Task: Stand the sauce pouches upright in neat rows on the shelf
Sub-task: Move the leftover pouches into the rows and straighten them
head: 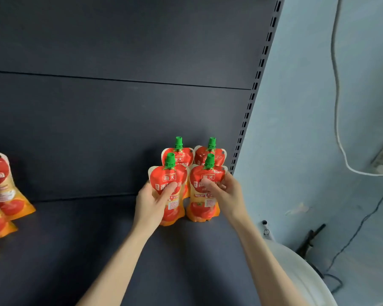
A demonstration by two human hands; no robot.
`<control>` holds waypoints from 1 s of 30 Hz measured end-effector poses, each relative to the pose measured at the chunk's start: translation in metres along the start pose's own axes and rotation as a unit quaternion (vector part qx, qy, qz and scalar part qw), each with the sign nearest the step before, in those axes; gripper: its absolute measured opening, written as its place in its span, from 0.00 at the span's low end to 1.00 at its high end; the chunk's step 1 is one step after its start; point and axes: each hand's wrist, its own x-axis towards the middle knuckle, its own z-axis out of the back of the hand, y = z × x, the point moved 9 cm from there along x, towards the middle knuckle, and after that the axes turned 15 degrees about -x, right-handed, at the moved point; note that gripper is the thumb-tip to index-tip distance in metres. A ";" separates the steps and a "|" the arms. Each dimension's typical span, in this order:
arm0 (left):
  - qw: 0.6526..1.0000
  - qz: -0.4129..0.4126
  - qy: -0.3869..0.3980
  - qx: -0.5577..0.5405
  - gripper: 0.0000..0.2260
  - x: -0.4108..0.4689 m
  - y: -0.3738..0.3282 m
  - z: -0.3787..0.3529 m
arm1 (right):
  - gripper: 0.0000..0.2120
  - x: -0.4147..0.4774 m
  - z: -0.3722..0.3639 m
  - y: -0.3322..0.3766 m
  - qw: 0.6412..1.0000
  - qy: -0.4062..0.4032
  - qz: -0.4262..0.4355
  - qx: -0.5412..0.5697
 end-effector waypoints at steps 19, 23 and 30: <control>0.972 -0.073 -0.218 0.045 0.06 -0.203 -0.093 0.147 | 0.09 -0.171 -0.102 0.091 0.980 0.159 0.041 0.114; 0.965 -0.077 -0.248 0.042 0.04 -0.232 -0.113 0.201 | 0.10 -0.205 -0.150 0.119 0.973 0.190 0.043 0.122; 0.963 -0.078 -0.259 0.012 0.04 -0.284 -0.137 0.306 | 0.10 -0.274 -0.238 0.151 0.978 0.172 0.035 0.109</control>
